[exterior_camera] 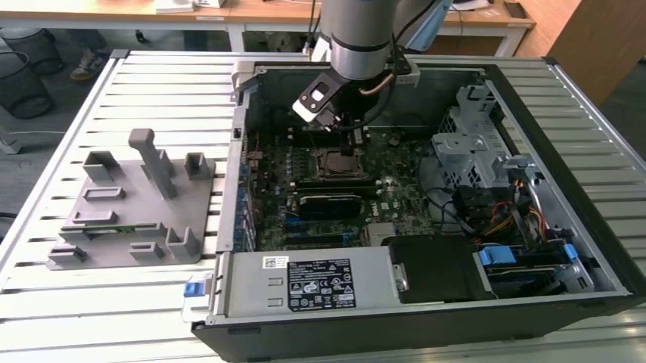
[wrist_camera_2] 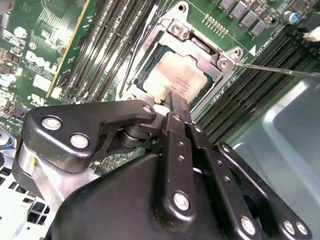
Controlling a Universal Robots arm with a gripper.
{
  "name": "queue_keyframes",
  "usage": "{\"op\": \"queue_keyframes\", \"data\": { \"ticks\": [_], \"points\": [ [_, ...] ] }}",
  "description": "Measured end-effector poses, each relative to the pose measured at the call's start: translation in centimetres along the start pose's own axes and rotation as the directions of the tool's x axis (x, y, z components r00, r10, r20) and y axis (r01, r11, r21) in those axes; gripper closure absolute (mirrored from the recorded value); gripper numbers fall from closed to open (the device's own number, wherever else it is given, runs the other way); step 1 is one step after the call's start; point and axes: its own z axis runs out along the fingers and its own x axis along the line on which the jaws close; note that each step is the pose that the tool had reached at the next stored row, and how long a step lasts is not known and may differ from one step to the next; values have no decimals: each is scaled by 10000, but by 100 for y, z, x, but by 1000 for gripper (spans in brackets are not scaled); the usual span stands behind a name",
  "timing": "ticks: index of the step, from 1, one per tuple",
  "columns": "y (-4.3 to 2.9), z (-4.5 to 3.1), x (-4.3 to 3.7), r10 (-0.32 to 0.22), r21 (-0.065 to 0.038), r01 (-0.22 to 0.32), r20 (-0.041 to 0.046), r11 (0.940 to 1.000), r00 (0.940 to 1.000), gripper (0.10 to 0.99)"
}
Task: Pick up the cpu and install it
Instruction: 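Install the first cpu locking lever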
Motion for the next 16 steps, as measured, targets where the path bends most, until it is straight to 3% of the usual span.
{"op": "queue_keyframes", "data": {
  "ticks": [3,16],
  "points": [
    [3,-92,1,0,-1,0,-2,10000,10000,980],
    [18,-646,10,2,-1,-2,-1,10000,10000,980]
  ]
}}
